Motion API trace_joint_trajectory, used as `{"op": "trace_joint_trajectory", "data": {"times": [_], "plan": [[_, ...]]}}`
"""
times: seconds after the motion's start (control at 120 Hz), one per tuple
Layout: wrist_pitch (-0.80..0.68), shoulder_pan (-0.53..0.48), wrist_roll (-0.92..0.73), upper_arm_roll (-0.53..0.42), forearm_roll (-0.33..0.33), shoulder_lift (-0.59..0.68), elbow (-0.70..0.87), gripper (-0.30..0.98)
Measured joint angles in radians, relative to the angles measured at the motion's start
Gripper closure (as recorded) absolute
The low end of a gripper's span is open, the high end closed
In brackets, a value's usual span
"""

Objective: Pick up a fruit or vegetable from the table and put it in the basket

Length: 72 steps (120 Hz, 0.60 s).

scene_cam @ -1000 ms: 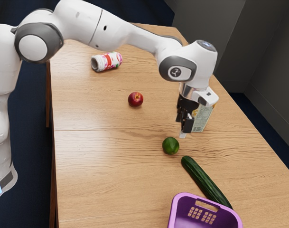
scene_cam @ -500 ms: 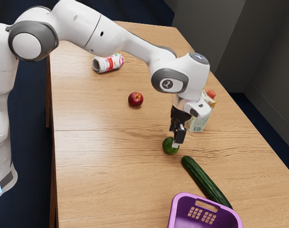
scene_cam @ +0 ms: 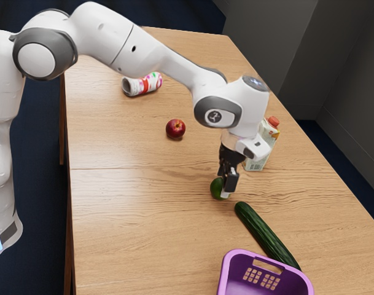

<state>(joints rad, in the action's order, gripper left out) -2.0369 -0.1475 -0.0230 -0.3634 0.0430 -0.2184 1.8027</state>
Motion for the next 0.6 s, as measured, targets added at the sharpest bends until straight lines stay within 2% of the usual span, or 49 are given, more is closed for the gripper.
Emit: {"op": "trace_joint_trajectory", "data": {"times": [0.383,0.433,0.525,0.6], "plan": [[-0.019,-0.002,0.001,0.000,0.000,-0.018,0.022,0.00],[-0.020,-0.002,0.003,0.000,0.000,-0.021,0.022,0.05],[-0.021,-0.002,0.006,0.000,0.001,-0.022,0.021,0.22],[-0.022,-0.001,0.010,-0.001,0.003,-0.021,0.020,0.26]]}}
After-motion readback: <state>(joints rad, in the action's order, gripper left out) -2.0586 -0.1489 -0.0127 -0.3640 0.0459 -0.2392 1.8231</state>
